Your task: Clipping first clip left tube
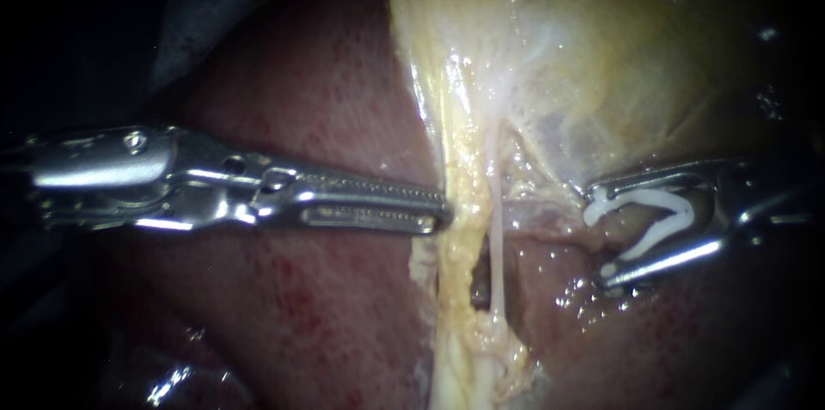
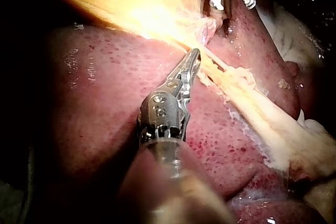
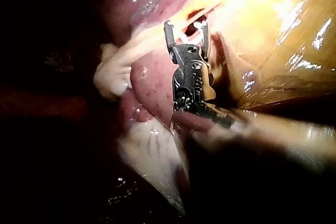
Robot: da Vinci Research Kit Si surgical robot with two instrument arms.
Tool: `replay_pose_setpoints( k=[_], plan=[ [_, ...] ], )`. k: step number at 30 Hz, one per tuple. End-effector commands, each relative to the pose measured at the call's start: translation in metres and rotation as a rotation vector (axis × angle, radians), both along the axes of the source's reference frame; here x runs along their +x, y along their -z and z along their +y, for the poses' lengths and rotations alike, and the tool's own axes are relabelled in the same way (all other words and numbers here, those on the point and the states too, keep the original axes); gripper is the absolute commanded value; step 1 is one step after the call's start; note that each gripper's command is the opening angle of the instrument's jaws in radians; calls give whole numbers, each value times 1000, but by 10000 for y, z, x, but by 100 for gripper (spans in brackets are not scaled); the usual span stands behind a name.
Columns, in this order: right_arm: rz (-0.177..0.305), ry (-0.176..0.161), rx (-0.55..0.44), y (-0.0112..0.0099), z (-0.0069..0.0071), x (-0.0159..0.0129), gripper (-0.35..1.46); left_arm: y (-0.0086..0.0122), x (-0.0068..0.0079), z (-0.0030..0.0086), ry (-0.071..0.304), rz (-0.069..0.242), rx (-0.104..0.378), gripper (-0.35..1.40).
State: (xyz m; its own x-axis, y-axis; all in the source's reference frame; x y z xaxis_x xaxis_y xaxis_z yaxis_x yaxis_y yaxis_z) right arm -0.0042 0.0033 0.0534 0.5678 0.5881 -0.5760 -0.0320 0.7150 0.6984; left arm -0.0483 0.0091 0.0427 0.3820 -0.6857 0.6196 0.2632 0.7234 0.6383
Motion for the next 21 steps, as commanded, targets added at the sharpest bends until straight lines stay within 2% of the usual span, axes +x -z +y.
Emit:
replay_pose_setpoints(
  k=[1,13,16,21],
  plan=[
    [0,0,0,0,0,0,52,1,0,0,0,1,0,-35],
    [-2,-4,-5,-4,-7,10,52,20,10,-5,-4,-5,5,-35],
    [0,6,-1,-6,-14,17,52,25,15,-7,-6,-6,6,-35],
    [7,31,2,-14,-35,35,51,32,18,-9,-10,-10,9,-35]
  ],
)
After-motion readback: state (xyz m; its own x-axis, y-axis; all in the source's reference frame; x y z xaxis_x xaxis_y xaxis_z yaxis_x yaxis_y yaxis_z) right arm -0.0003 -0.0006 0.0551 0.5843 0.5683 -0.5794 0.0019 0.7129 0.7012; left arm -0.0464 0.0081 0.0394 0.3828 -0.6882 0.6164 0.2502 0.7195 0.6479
